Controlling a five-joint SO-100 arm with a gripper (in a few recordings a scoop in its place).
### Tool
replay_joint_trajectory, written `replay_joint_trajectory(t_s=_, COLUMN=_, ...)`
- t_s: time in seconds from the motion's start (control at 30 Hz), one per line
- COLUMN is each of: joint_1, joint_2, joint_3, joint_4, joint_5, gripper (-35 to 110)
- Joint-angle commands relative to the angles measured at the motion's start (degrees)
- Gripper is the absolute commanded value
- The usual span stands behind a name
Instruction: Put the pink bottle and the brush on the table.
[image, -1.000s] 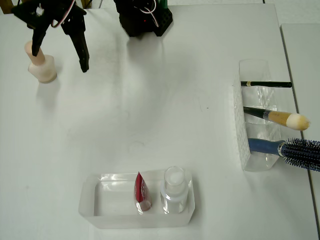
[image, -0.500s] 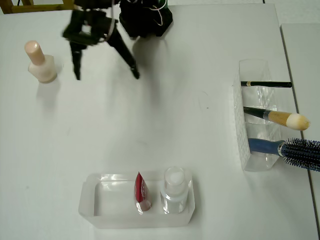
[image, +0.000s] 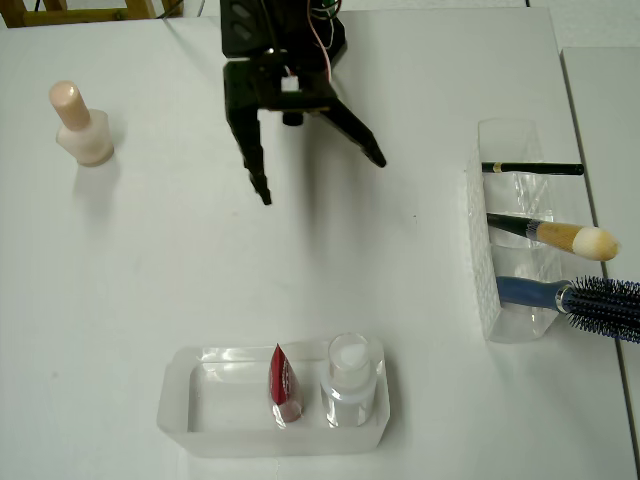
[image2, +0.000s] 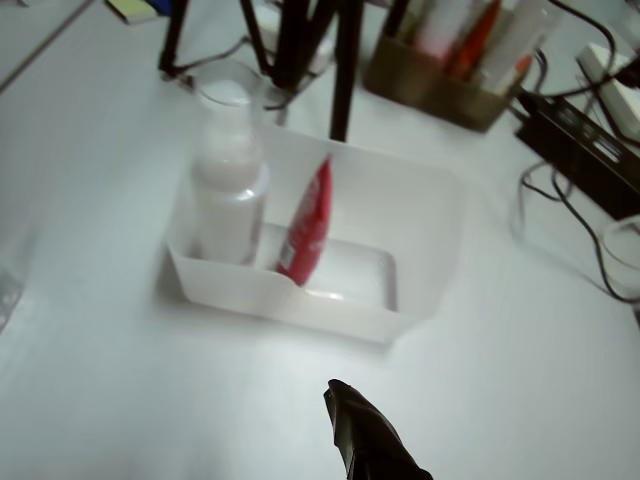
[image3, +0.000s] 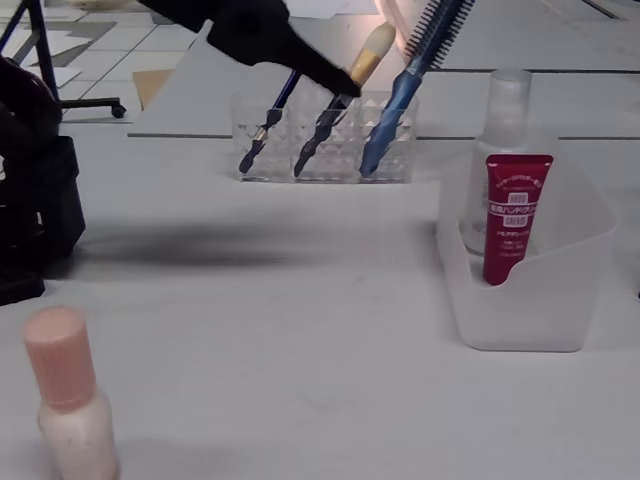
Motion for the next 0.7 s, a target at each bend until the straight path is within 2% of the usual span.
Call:
replay_joint_trajectory(t_s=0.0, joint_1=-5.6, joint_2=-1.1, joint_3=-3.2, joint_4=-3.1, joint_5=0.1, gripper=60)
replay_joint_trajectory(t_s=0.33, joint_1=-17.8, joint_2=-13.4, joint_3=-7.2, joint_4=-11.5, joint_5=0.1, gripper=51)
replay_joint_trajectory(t_s=0.67, joint_1=-26.7, joint_2=-24.3, joint_3=-12.1, joint_4=-20.5, joint_5=-0.1, gripper=47)
